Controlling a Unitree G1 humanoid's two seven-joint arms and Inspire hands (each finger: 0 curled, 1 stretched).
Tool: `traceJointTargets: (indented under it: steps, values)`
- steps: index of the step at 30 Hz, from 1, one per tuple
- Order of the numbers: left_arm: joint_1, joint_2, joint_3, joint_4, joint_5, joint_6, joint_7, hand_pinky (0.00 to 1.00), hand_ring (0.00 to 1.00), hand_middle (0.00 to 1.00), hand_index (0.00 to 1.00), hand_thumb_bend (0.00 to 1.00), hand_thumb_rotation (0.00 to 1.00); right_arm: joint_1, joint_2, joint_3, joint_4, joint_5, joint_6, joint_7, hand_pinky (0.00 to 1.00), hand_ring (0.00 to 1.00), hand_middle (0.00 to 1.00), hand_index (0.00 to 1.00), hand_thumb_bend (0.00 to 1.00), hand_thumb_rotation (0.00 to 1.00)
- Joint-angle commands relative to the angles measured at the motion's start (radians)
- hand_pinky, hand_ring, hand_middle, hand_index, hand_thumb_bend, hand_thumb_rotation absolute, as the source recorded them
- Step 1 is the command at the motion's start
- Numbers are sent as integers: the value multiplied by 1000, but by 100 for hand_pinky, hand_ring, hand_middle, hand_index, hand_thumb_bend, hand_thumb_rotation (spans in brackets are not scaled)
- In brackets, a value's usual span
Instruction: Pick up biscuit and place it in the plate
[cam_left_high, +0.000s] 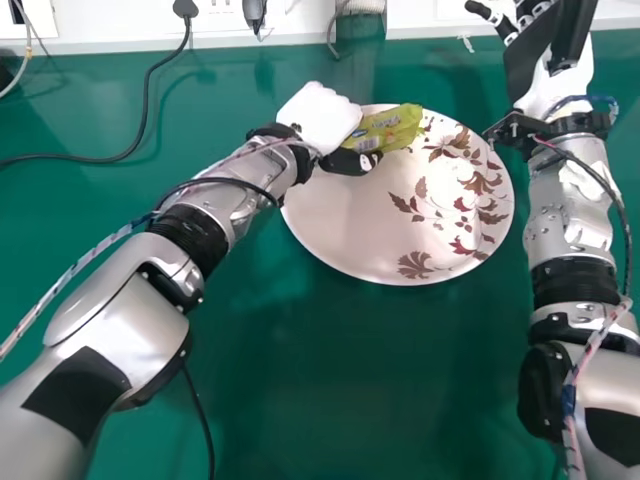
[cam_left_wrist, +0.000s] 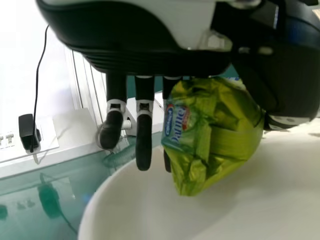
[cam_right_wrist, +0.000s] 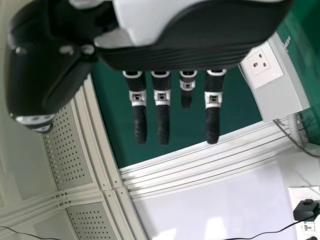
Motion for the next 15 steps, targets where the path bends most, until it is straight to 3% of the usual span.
traceJointTargets:
  steps: [1, 10, 15]
  values:
    - [-15, -9, -10, 6, -1, -5, 21, 18, 40, 48, 51, 51, 0, -12, -1, -5, 1, 3, -2, -2, 57, 69, 71, 69, 89, 34]
    - [-18, -6, -46, 20, 9, -35, -2, 18, 40, 48, 51, 51, 0, -14, 2, -9, 4, 8, -6, 3, 58, 70, 72, 70, 86, 36]
    - [-28, -6, -56, 26, 5, -55, -78, 18, 41, 49, 50, 51, 0, -14, 1, -9, 7, 3, -13, 5, 62, 73, 74, 71, 85, 38]
